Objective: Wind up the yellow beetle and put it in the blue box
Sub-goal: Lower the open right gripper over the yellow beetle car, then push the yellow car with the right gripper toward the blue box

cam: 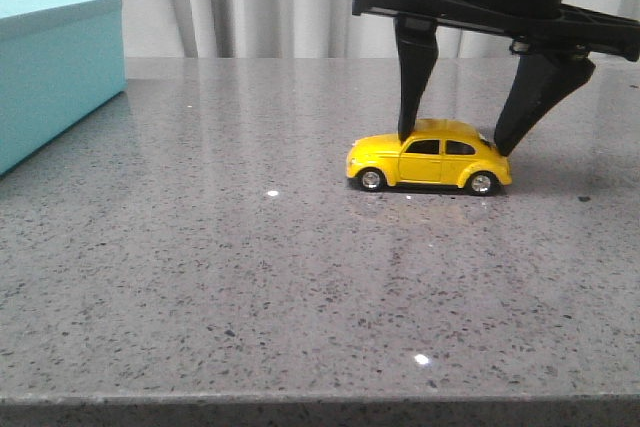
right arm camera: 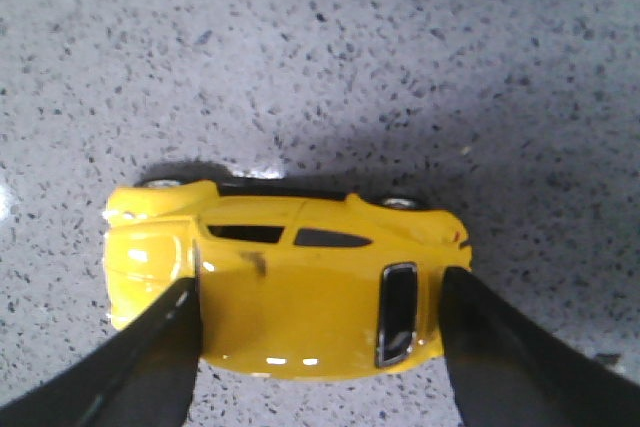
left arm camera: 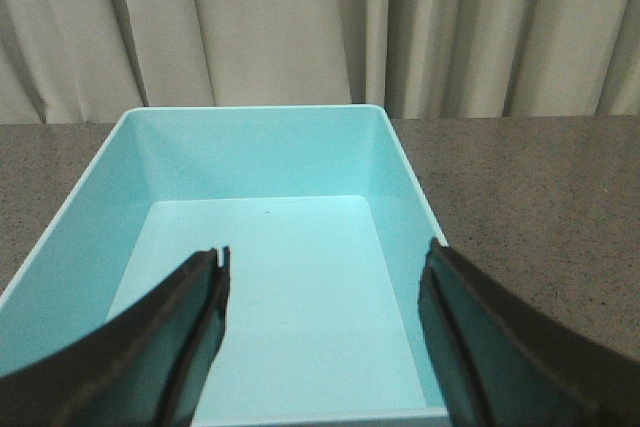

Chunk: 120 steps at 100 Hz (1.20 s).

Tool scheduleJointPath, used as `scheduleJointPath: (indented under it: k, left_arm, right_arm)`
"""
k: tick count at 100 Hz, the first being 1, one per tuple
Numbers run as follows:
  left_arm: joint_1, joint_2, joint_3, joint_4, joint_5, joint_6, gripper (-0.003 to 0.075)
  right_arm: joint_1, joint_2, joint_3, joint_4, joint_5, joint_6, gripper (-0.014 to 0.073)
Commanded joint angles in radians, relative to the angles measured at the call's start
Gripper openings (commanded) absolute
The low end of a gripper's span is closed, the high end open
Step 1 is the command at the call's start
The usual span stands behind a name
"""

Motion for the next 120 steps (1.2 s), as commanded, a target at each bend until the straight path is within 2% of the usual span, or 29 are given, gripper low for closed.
scheduleJointPath:
  k: [1,49,77,99,120]
  left_arm:
    - [-0.007,0.011,-0.035,-0.01,-0.067,-0.002,0.041]
    - [-0.007,0.011,-0.035,-0.01,-0.067,-0.002,0.041]
    - [-0.007,0.011,-0.035,-0.01,-0.066,-0.002,0.041]
    - [-0.007,0.011,-0.035,-0.01,-0.066,-0.002,0.041]
    - [-0.007,0.011,-0.035,-0.01,-0.062,-0.002,0.041]
  right_arm:
    - [-0.001,-0.025,-0.028,-0.028,-0.01,0.0,0.0498]
    - [-0.006,-0.04,-0.028,-0.206,0.069,0.007,0.0496]
    - [-0.079,-0.046,-0.023,-0.255,0.176,0.007,0.0494]
    - [-0.138,-0.09,0.003,-0.347,0.231,0.007,0.0494]
    - [-0.198,-0.157,0.053,-0.381,0.2,0.006,0.0494]
